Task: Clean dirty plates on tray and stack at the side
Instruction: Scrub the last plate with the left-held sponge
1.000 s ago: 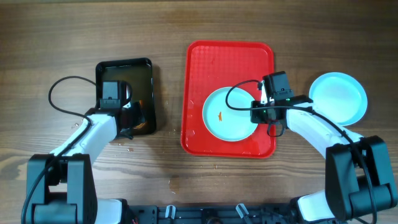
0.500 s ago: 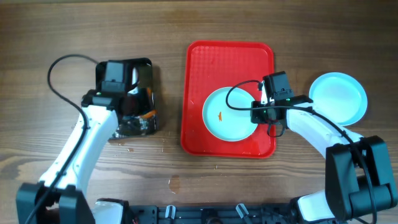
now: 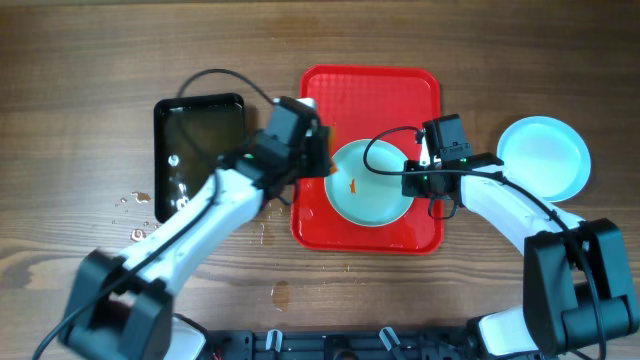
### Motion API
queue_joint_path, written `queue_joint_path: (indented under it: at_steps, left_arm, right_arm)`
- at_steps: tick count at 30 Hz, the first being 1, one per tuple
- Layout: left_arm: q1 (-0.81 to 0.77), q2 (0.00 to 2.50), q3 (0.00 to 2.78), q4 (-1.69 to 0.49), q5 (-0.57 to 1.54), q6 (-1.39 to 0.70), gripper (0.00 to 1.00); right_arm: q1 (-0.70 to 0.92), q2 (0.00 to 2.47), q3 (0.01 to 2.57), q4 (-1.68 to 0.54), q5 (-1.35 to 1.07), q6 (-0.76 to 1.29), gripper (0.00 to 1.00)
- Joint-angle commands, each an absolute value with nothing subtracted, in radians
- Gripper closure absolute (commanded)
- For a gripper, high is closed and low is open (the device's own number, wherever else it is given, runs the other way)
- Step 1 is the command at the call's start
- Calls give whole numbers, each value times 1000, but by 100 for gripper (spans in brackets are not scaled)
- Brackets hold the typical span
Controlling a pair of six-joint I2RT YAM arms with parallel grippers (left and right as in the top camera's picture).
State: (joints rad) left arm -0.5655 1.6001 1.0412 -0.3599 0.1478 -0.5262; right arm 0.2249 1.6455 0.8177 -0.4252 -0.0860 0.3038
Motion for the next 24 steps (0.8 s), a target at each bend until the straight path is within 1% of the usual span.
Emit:
queue_joint_path:
  at_steps: [1,5,8,11,13,17,20,24]
  left_arm:
    - [-659,1718,1055,-281,221,-640,96]
    - [-737,1843,1055,-190,215,-646,96]
    - [-737,1904,1055,-181,170,-689,96]
    - [-736,1955,1055,-177,176,-689,96]
    - [-737,1977,1055,-213,169,-688,96]
    - [-707,1964,1055,-306,67,-688,96]
    - [-659,1933,1056,-394,-49,-677,96]
    - [-636,1912,1112,-490,-206,-587,96]
  right_arm:
    - [227,1661,807,-436,-76,321,96]
    - [227,1661,807,-439,-76,321,96]
    - [227,1661,807,-439,-76,322,96]
    - [227,1661,807,-441,-76,322,96]
    - [227,1661,807,-453,-76,326,96]
    - [227,1661,807,-464,-75,346,96]
    - [227,1661,807,-488,-75,397,96]
    - [227,1661,807,-509,-75,425,96]
